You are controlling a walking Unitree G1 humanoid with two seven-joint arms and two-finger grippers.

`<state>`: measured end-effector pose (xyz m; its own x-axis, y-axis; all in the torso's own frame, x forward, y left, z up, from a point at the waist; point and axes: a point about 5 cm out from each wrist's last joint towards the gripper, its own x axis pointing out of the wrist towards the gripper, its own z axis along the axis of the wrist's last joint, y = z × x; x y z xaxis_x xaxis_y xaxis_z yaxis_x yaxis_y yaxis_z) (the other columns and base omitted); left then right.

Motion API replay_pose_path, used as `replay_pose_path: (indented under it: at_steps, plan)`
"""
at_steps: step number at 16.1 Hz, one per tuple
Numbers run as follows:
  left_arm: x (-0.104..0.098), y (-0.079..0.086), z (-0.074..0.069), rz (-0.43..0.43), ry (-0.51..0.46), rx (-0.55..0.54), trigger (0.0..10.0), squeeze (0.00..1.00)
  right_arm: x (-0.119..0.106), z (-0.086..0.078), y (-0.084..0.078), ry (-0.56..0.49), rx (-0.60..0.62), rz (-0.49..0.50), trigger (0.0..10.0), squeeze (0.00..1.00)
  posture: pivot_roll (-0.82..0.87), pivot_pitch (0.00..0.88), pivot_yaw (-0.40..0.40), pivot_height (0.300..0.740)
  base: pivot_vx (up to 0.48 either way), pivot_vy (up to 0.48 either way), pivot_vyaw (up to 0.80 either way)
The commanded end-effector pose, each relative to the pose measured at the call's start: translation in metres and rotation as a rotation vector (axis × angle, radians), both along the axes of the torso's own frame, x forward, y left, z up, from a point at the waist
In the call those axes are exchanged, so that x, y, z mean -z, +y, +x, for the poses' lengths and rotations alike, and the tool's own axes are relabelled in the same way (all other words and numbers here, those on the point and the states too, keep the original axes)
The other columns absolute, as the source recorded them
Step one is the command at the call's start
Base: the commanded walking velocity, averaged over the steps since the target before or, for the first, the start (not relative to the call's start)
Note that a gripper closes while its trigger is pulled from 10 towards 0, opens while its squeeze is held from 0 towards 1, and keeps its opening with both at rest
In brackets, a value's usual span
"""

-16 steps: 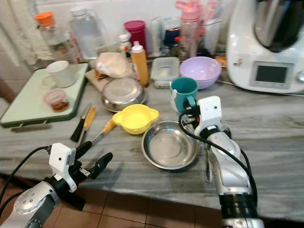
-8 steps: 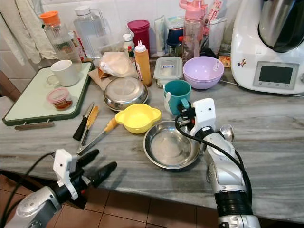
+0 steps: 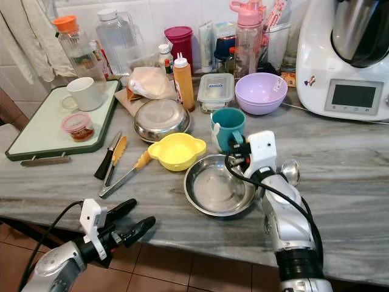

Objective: Setting the table

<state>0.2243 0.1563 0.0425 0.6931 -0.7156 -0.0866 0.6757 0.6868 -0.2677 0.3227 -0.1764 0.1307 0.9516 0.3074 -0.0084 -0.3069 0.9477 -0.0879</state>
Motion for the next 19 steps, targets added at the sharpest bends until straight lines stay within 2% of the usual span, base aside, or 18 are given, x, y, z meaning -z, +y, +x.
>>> replay_pose_path:
  at_steps: [1,2,3,4,14,19]
  plan:
    - [0.015,0.004,-0.005,0.033,0.064,-0.001,10.0,0.00,-0.004,0.000,0.003,-0.016,-0.012,0.009,10.0,0.00,-0.07,0.053,0.127,0.740,0.000,0.000,0.00]
    - [0.018,0.004,-0.003,0.028,0.058,0.005,10.0,0.00,-0.001,-0.002,0.002,-0.007,-0.008,0.008,10.0,0.00,-0.07,0.057,0.129,0.740,0.000,0.000,0.00]
    - [0.015,0.004,-0.003,0.023,0.045,0.007,10.0,0.00,0.001,-0.003,0.002,-0.003,-0.007,0.006,10.0,0.36,-0.07,0.057,0.129,0.740,0.000,0.000,0.00]
    - [0.014,0.005,-0.003,0.017,0.036,0.006,10.0,0.00,0.002,-0.004,0.002,0.001,-0.003,0.003,10.0,1.00,-0.07,0.056,0.128,0.740,0.000,0.000,0.00]
    - [0.012,-0.003,0.006,-0.014,-0.050,0.017,10.0,0.00,-0.009,-0.009,-0.006,-0.057,0.050,-0.032,10.0,1.00,-0.08,0.036,0.123,0.740,0.000,0.000,0.00]
    - [0.012,-0.006,0.007,-0.009,-0.079,0.022,10.0,0.00,-0.030,-0.011,-0.009,-0.140,0.082,-0.045,10.0,1.00,-0.09,0.020,0.115,0.740,0.000,0.000,0.00]
